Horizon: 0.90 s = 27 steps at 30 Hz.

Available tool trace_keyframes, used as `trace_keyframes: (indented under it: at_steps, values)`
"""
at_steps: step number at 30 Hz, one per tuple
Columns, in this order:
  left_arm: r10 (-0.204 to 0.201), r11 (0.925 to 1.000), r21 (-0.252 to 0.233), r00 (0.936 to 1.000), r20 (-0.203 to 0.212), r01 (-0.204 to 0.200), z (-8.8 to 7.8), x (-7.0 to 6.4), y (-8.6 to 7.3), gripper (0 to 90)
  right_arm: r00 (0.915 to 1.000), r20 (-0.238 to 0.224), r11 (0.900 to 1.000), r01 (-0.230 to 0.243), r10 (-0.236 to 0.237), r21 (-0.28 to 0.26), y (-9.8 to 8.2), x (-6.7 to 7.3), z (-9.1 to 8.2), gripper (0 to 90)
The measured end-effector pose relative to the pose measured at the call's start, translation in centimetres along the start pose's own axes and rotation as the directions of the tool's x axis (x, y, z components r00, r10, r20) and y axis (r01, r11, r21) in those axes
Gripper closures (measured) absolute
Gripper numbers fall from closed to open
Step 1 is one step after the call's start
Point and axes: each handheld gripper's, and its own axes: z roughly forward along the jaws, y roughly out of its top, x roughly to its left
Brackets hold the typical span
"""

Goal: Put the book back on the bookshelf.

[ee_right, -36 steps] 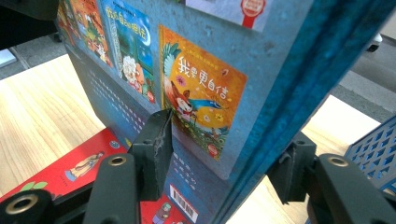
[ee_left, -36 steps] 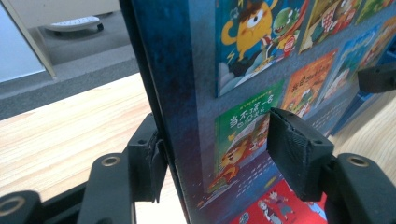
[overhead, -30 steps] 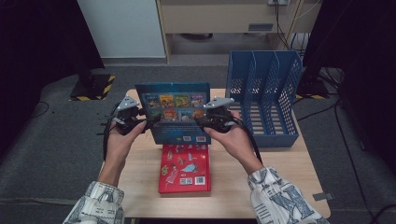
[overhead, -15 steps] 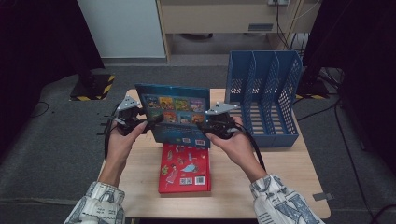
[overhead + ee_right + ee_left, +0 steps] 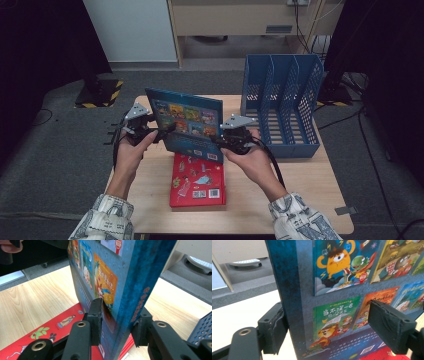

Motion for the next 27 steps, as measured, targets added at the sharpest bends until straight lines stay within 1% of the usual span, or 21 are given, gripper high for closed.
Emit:
trace_keyframes:
  at_steps: [2,3,5,6,7,8,10,12,15,17,19,22,24,27]
  values:
    - [0.003,1.0000,0.001,1.0000,0.003,-0.003,-0.1,0.0,0.0,18.1,1.0000,-0.006,1.000,-0.005,0.005,-0.002,0.0,0.1,-0.1,66.6]
    - [0.003,1.0000,0.001,1.0000,0.003,-0.003,-0.1,0.0,0.0,17.9,1.0000,-0.008,1.000,0.002,-0.002,0.001,0.0,0.2,-0.2,66.9]
    - [0.005,1.0000,0.001,1.0000,-0.002,-0.005,-0.2,0.0,0.0,17.2,1.0000,-0.010,1.000,0.000,0.000,-0.001,0.0,0.3,-0.2,67.4]
    - [0.005,1.0000,0.000,0.9999,-0.016,-0.005,-0.1,0.0,0.0,16.5,0.9999,-0.015,1.000,0.005,-0.005,-0.004,0.1,0.6,-0.4,68.9]
    - [0.005,1.0000,0.000,0.9999,-0.016,-0.005,-0.1,0.0,0.0,16.3,0.9998,-0.022,1.000,0.002,-0.002,-0.007,0.1,0.7,-0.4,69.8]
    - [0.009,1.0000,-0.003,0.9997,-0.025,-0.009,-0.1,0.0,0.0,16.5,0.9995,-0.030,1.000,0.008,-0.008,-0.013,0.1,0.8,-0.5,70.7]
    - [0.014,0.9998,-0.011,0.9996,-0.025,-0.014,0.1,-0.3,0.0,16.1,0.9991,-0.041,1.000,0.011,-0.012,-0.025,0.3,1.2,-0.7,71.3]
    - [0.015,0.9999,-0.006,0.9997,-0.021,-0.015,0.0,-0.2,0.0,16.0,0.9988,-0.044,0.999,0.019,-0.020,-0.028,0.4,1.4,-0.7,71.3]
    - [0.014,0.9999,-0.004,0.9998,-0.011,-0.014,-0.3,-0.1,0.0,16.2,0.9984,-0.053,0.999,0.015,-0.016,-0.033,0.4,1.5,-0.8,71.5]
    - [0.009,0.9999,-0.004,0.9999,-0.006,-0.009,-0.3,-0.1,0.0,16.3,0.9980,-0.060,0.999,0.016,-0.018,-0.037,0.4,1.7,-0.8,70.7]
    - [0.007,1.0000,-0.004,1.0000,-0.004,-0.007,-0.4,0.0,0.0,16.3,0.9970,-0.075,0.999,0.015,-0.018,-0.041,0.5,1.7,-0.8,68.4]
    - [0.006,1.0000,-0.004,1.0000,-0.004,-0.006,-0.4,0.0,0.0,16.3,0.9947,-0.096,0.999,0.032,-0.036,-0.043,0.7,1.9,-0.9,65.4]
    - [0.007,1.0000,-0.005,1.0000,-0.004,-0.007,-0.3,-0.1,0.0,16.3,0.9929,-0.113,0.999,0.030,-0.035,-0.046,0.7,1.9,-0.9,62.2]
    - [0.009,0.9999,-0.005,1.0000,-0.002,-0.009,-0.3,-0.1,0.0,16.4,0.9920,-0.121,0.998,0.029,-0.036,-0.057,0.8,2.0,-1.0,59.5]
